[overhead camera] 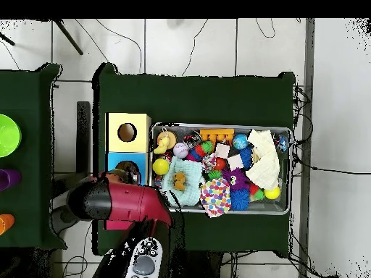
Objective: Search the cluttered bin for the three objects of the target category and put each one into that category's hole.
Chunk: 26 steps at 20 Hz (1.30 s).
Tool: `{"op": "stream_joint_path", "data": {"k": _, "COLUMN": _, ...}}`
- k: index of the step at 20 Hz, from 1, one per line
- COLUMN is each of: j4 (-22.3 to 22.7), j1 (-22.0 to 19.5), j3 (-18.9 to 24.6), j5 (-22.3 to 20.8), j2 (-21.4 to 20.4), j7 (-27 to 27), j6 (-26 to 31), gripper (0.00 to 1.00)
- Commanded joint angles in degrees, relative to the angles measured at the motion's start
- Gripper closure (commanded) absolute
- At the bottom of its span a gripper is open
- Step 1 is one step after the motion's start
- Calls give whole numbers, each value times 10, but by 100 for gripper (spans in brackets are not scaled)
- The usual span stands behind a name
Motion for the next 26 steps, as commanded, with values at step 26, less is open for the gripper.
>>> {"op": "stream_joint_path", "data": {"k": 26, "j4": 8, "j1": -51, "j3": 22, "j5": -24, "j2": -65, "j7": 48, "j6": 90, "gripper": 0}}
